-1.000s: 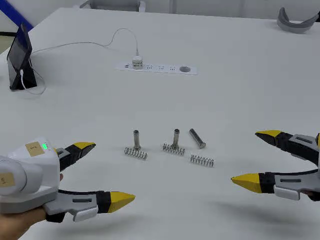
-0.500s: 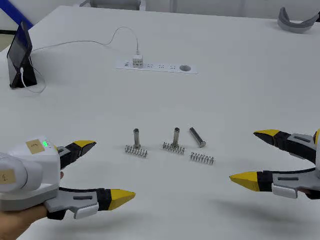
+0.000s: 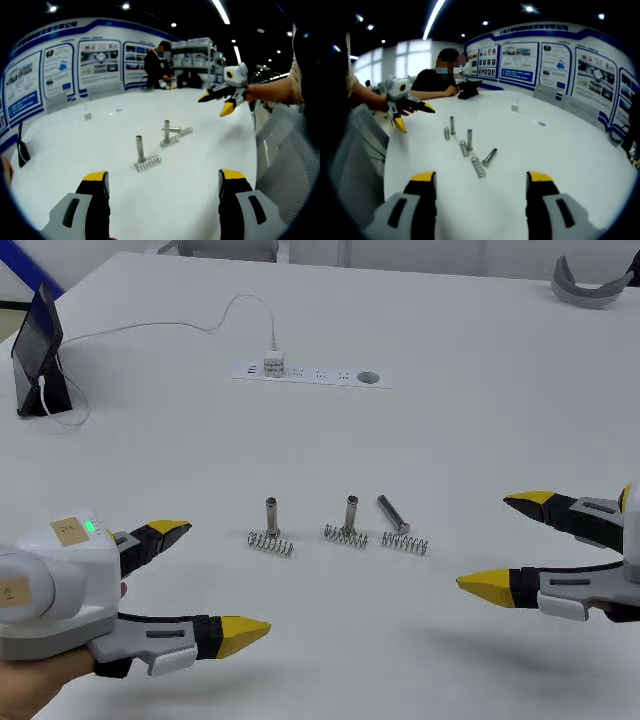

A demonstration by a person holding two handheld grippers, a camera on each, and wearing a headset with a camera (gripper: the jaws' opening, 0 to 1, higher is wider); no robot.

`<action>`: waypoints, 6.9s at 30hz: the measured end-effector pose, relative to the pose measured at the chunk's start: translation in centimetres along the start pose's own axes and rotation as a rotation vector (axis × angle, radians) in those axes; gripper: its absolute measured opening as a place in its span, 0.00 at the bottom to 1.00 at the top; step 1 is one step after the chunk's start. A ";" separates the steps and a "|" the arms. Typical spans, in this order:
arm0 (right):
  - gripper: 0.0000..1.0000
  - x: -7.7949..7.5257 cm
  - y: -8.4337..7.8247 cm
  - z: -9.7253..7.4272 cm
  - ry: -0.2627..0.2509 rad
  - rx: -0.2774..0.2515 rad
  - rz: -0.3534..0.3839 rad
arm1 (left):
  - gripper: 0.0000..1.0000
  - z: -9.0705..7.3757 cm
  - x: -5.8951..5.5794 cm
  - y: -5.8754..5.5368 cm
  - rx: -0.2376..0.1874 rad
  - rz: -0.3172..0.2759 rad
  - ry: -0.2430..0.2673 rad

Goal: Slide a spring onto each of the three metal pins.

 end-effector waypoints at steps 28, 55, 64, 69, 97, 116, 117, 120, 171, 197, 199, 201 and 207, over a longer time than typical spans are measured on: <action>0.42 -1.8 3.6 6.7 -0.051 0.147 -0.014 | 0.90 0.2 -0.1 0.0 0.007 -0.009 -0.003; 0.21 -0.3 3.2 13.6 -0.070 0.320 0.027 | 0.88 0.5 -0.5 -0.2 0.011 -0.014 -0.008; 0.16 -0.4 2.3 14.7 -0.081 0.381 0.070 | 0.88 0.3 -0.4 -0.4 0.011 -0.020 -0.003; 0.15 -0.5 2.0 15.1 -0.082 0.402 0.098 | 0.88 0.3 -0.4 -0.5 0.011 -0.024 0.000; 0.10 -0.5 2.8 16.2 -0.052 0.567 0.044 | 0.87 0.3 -0.4 -0.5 0.015 -0.029 0.003; 0.10 -0.9 4.0 17.5 -0.023 0.762 -0.045 | 0.86 0.1 -0.3 -0.8 0.021 -0.033 0.008; 0.09 -0.8 3.9 17.4 -0.030 0.758 -0.039 | 0.86 0.0 -0.3 -0.7 0.019 -0.033 0.009; 0.09 -0.7 3.7 17.0 -0.045 0.719 -0.018 | 0.86 0.0 -0.3 -0.7 0.017 -0.034 0.014; 0.09 -0.8 3.1 9.0 -0.107 0.410 0.115 | 0.85 -0.2 -0.5 0.6 0.008 -0.003 0.017; 0.09 -0.7 1.6 7.3 -0.073 0.243 0.136 | 0.85 -0.2 -0.8 0.7 0.009 0.001 0.019; 0.09 -0.6 1.5 7.1 -0.069 0.235 0.126 | 0.85 -0.2 -0.8 0.7 0.010 0.001 0.019; 0.09 -0.6 1.5 7.1 -0.065 0.230 0.122 | 0.85 -0.2 -0.9 0.7 0.010 0.001 0.018; 0.09 -0.7 1.3 6.9 -0.064 0.223 0.113 | 0.85 -0.1 -0.9 0.8 0.009 0.003 0.017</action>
Point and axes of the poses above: the centre of the closed fingertips' face, and the gripper's own axes: z roughly forward along the fingers, x roughly to its left, y roughly out of its top, the point moved 9 cm from there along -z, roughly backward along the fingers, and after that the axes turned 8 degrees about -y, right-handed, at the moved point
